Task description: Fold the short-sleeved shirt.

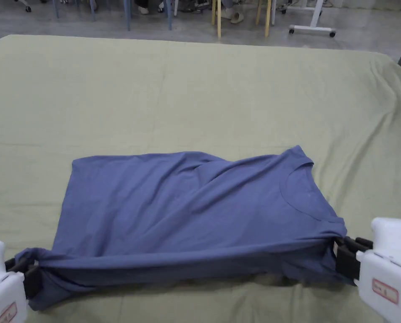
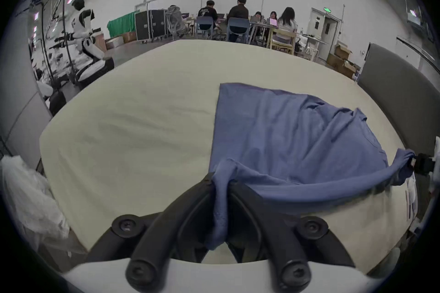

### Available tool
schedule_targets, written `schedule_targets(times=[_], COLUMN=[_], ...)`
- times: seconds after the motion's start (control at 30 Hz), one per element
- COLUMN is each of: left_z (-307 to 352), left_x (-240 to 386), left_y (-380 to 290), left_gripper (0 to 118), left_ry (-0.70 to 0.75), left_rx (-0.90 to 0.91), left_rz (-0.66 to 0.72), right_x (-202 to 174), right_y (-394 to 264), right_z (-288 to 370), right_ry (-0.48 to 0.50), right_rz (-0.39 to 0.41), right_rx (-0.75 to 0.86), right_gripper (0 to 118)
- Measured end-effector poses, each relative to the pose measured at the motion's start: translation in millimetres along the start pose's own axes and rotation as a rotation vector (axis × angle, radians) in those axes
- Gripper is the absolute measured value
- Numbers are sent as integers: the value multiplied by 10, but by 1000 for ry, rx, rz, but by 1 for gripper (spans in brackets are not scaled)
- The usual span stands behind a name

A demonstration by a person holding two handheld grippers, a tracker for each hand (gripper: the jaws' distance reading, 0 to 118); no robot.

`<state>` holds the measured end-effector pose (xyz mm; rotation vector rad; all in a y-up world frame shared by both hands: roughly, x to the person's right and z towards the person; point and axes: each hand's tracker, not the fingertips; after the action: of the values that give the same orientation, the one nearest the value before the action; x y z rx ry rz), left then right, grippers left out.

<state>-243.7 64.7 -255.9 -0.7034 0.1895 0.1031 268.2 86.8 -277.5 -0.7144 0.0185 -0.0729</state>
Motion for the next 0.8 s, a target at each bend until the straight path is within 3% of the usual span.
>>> schedule_targets(times=[0.17, 0.23, 0.27, 0.3, 0.33, 0.37, 0.43, 0.47, 0.57, 0.8], left_z=[-575, -751, -817, -875, -919, -970, -1043, -1011, -898, -59], left_x=[158, 189, 189, 195, 210, 215, 211, 197, 205, 249], left_y=[120, 109, 109, 119, 126, 139, 150, 157, 149, 29], left_gripper=[1, 2, 8, 31, 87, 87, 114, 116, 116, 115], left_ry=[29, 35, 31, 27, 27, 33, 32, 7, 14, -1], left_rx=[-61, -62, -55, -57, -65, -80, -172, -155, -160, -7], left_rz=[-23, -16, -18, -22, -24, -21, 9, 30, 31, -77], right_x=[-86, -88, -68, -44, -29, -12, 7, 25, 13, -200], right_y=[127, 107, 95, 81, 79, 77, 68, 60, 83, -34], right_z=[-652, -831, -887, -934, -981, -1039, -1050, -988, -830, -73], right_ry=[-20, -36, -47, -52, -56, -77, -98, -92, -149, -117], right_rz=[57, 38, 16, 2, -12, -17, -12, -6, 22, 49], right_rx=[-92, -95, -104, -110, -123, -156, -187, -151, -101, -2], right_gripper=[12, 15, 32, 68, 116, 116, 118, 118, 118, 115])
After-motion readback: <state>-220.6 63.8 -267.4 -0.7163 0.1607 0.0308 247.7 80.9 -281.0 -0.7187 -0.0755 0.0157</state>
